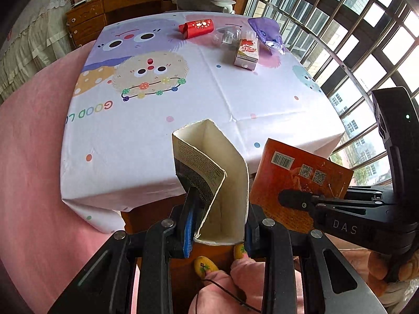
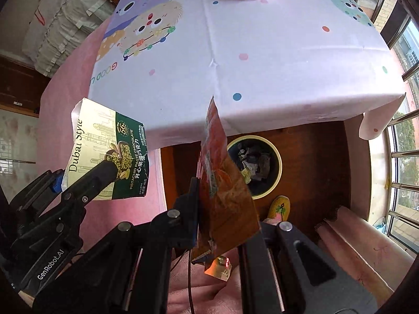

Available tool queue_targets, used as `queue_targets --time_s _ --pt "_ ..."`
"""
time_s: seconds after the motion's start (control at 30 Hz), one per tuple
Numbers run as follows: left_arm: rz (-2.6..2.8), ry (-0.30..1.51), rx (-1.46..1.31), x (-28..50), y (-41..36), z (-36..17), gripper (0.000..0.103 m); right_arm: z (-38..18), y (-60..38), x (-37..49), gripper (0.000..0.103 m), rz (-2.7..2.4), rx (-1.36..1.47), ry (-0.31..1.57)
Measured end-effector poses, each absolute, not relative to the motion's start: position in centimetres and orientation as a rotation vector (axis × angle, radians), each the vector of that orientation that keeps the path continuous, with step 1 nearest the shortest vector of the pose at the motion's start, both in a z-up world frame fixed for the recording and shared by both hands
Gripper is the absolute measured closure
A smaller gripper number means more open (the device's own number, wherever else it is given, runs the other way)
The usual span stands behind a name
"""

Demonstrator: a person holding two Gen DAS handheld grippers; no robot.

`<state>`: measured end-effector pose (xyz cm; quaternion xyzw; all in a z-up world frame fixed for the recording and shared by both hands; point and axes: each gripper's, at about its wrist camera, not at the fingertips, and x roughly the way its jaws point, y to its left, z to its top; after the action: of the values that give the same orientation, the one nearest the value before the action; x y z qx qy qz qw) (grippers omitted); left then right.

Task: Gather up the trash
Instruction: 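Carry the box and orange bag down over the bin, then open both grippers above the bin to drop the box and bag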

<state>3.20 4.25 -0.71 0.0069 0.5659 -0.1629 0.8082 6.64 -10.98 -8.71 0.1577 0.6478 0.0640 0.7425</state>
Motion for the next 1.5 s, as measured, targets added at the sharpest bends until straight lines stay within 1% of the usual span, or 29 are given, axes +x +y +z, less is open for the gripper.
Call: queue_targets --time_s 0.2,0.37,0.63,1.0,1.07,1.1,1.13,1.17,1.2,1.23,1.27,1.3,1.33,1.5 --pt "-0.336 1.267 0.014 2.8 2.3 -3.9 0.074 -12.5 -12.9 5.2 0.097 0.121 0.348 1.466" --pt "-0.328 1.343 0.026 1.7 0.7 -8.8 0.074 -17.9 -13.5 3.8 0.097 0.122 0.358 1.5" --pt "-0.287 1.434 0.011 1.1 -0.7 -19.2 0.074 -29.0 -15.3 3.4 0.097 0.055 0.415 1.571" --pt "-0.245 1.495 0.009 3.5 -2.9 -35.0 0.074 -44.4 -16.8 5.9 0.097 0.018 0.431 1.647" --pt "-0.235 1.506 -0.001 3.7 -3.2 -37.3 0.074 -46.7 -17.0 6.2 0.095 0.013 0.442 1.657" --pt "-0.235 1.517 -0.002 3.9 -3.3 -38.3 0.07 -47.8 -17.2 6.1 0.093 0.012 0.453 1.665" --pt "-0.235 1.527 0.001 4.0 -3.4 -39.3 0.067 -48.8 -17.3 6.1 0.088 0.008 0.461 1.672" --pt "-0.231 1.534 0.008 4.1 -3.4 -40.2 0.064 -49.7 -17.4 6.2 0.077 0.0 0.468 1.677" --pt "-0.227 1.543 0.017 4.2 -3.4 -41.0 0.05 -50.5 -17.5 6.1 0.07 -0.005 0.478 1.679" --pt "-0.225 1.552 0.026 4.6 -3.3 -41.7 0.035 -51.0 -17.7 6.1 0.056 -0.013 0.487 1.682" --pt "-0.211 1.551 0.034 4.7 -3.2 -42.2 0.03 -51.4 -17.8 6.1 0.051 -0.018 0.501 1.682" --pt "-0.208 1.552 0.035 4.8 -3.2 -42.5 0.022 -51.8 -17.8 6.0 0.051 -0.015 0.515 1.68" --pt "-0.204 1.553 0.04 4.2 -2.9 -43.0 0.018 -51.9 -17.9 5.9 0.051 -0.014 0.518 1.679" --pt "-0.176 1.543 0.066 3.9 -1.3 -43.1 0.018 -51.2 -18.1 5.8 0.051 -0.007 0.483 1.649"
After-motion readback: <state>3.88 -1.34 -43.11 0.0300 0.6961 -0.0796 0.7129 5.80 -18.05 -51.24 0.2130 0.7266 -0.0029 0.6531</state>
